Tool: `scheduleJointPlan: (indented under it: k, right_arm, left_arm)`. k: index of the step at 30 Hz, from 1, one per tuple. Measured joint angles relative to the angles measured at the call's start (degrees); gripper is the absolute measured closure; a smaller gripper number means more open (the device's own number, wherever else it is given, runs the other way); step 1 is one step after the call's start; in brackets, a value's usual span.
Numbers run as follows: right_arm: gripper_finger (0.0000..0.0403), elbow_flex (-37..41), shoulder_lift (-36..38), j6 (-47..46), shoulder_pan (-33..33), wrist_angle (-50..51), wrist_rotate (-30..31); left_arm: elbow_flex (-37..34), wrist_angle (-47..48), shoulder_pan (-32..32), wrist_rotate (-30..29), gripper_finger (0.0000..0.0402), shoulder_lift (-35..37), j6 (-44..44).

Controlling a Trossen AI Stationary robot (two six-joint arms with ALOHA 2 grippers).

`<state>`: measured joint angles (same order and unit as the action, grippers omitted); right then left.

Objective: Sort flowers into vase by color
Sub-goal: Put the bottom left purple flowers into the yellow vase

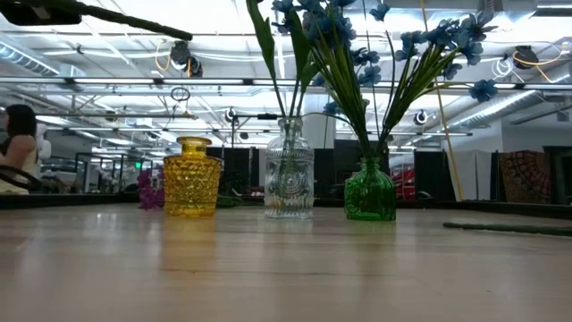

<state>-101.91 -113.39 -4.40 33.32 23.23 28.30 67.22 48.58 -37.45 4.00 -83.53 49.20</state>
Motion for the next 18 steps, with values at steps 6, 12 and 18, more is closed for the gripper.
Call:
scheduleJointPlan:
  k: [6,12,18]
  right_arm:
    - [0.0273,-2.8,-3.7,-1.6,-0.4,2.4,0.6]
    - [0.0262,-5.4,-6.3,1.4,-0.8,2.4,2.7]
    - [0.0262,-7.3,-7.8,3.8,-2.0,2.7,5.1]
  left_arm:
    - [0.0,-1.1,1.6,2.2,0.0388,1.1,-0.5]
    - [1.3,-4.3,3.0,2.5,0.0388,3.3,-1.7]
    - [2.1,-4.3,4.5,2.0,0.0388,3.4,-4.7]
